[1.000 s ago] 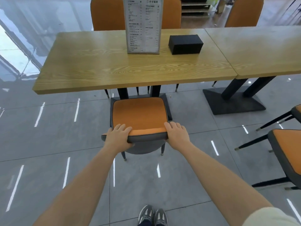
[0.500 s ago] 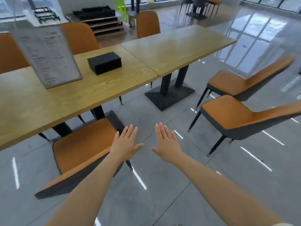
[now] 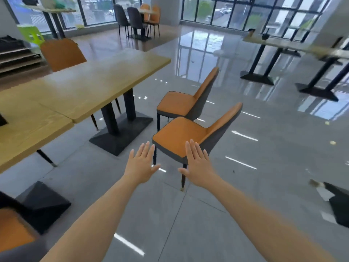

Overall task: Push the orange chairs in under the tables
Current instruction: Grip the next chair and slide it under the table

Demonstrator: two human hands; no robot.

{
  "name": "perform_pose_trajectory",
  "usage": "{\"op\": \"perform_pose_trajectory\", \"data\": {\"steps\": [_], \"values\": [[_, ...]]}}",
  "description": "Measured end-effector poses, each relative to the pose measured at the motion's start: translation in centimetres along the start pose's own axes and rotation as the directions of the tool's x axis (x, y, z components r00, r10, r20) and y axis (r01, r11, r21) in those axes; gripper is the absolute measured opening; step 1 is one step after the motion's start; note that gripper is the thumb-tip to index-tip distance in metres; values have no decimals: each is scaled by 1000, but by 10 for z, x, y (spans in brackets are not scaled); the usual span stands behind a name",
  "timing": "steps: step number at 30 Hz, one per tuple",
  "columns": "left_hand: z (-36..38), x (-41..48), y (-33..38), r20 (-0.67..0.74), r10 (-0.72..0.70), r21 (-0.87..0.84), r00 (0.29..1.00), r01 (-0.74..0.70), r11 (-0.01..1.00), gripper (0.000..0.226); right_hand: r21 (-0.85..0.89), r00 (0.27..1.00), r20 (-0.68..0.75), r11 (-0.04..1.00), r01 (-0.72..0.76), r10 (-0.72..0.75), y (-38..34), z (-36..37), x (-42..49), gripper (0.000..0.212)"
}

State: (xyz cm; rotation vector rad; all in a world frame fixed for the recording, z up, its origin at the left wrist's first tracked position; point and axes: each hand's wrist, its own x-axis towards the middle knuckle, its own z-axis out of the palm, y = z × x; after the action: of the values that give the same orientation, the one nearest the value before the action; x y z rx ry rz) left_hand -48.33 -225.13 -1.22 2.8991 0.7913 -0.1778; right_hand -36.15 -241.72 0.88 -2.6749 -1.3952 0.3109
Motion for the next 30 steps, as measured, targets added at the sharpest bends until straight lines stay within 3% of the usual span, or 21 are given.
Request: {"op": "perform_pose_trajectory", "data": {"steps": [12, 17, 24, 30], "values": [[-36, 201, 177, -3, 81, 24, 997, -81, 996, 74, -16, 979, -120, 985, -171, 168, 242, -81, 83, 89], [-30, 299, 228, -30, 90, -14, 995, -91, 996, 72, -40, 980, -84, 982, -186, 182, 331, -98, 142, 89], [-36, 425, 285, -54, -4, -80, 999, 0, 997, 70, -49, 999, 21, 998, -50, 51, 419, -139, 240, 83], [-35, 460, 305, -28, -183, -98, 983, 179, 979, 77, -45, 980, 129, 987, 157, -150, 462, -149, 305, 86]]}}
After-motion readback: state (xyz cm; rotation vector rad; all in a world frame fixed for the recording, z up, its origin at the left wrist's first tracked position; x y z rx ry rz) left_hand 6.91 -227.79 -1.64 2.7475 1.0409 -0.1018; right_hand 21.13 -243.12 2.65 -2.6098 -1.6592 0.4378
